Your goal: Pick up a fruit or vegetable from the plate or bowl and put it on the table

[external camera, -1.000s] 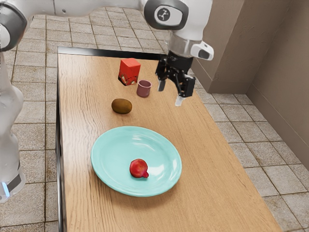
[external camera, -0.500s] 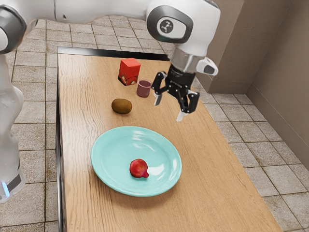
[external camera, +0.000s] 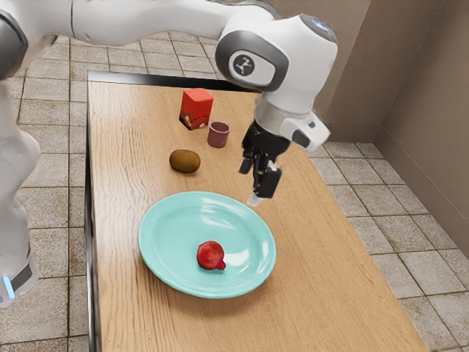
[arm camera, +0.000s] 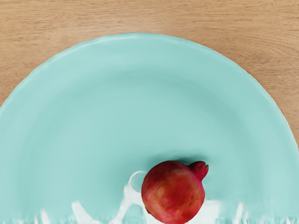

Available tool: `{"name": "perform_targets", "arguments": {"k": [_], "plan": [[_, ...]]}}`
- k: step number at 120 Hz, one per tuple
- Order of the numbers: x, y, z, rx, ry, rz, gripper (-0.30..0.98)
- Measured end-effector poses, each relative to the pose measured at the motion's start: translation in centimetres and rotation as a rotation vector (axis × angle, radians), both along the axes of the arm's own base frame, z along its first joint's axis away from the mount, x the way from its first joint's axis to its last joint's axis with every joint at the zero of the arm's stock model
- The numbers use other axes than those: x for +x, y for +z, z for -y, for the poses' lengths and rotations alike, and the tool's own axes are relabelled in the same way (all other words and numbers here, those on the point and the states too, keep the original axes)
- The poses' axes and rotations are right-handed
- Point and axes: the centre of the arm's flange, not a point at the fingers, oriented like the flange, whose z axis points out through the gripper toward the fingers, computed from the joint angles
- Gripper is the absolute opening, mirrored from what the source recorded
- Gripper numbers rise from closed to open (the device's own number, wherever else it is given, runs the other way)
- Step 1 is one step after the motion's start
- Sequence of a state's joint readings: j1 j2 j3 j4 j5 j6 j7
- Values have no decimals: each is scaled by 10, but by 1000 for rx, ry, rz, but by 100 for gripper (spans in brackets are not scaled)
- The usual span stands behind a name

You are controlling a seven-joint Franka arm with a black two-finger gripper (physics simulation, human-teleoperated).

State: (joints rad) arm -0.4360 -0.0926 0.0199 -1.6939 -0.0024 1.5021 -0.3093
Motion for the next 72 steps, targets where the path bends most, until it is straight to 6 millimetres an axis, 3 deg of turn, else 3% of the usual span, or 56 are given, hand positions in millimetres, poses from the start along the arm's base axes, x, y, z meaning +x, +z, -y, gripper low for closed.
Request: {"name": "perform_targets", "arguments": {"k": [6, 15, 30, 72], "plan": [[-21, -8, -11, -5, -34, -12, 68], [-48, -43, -29, -4, -71, -49, 69], [-58, -82, -26, -11, -168, -62, 69], [-56, -92, -9, -65, -492, -13, 69]]}}
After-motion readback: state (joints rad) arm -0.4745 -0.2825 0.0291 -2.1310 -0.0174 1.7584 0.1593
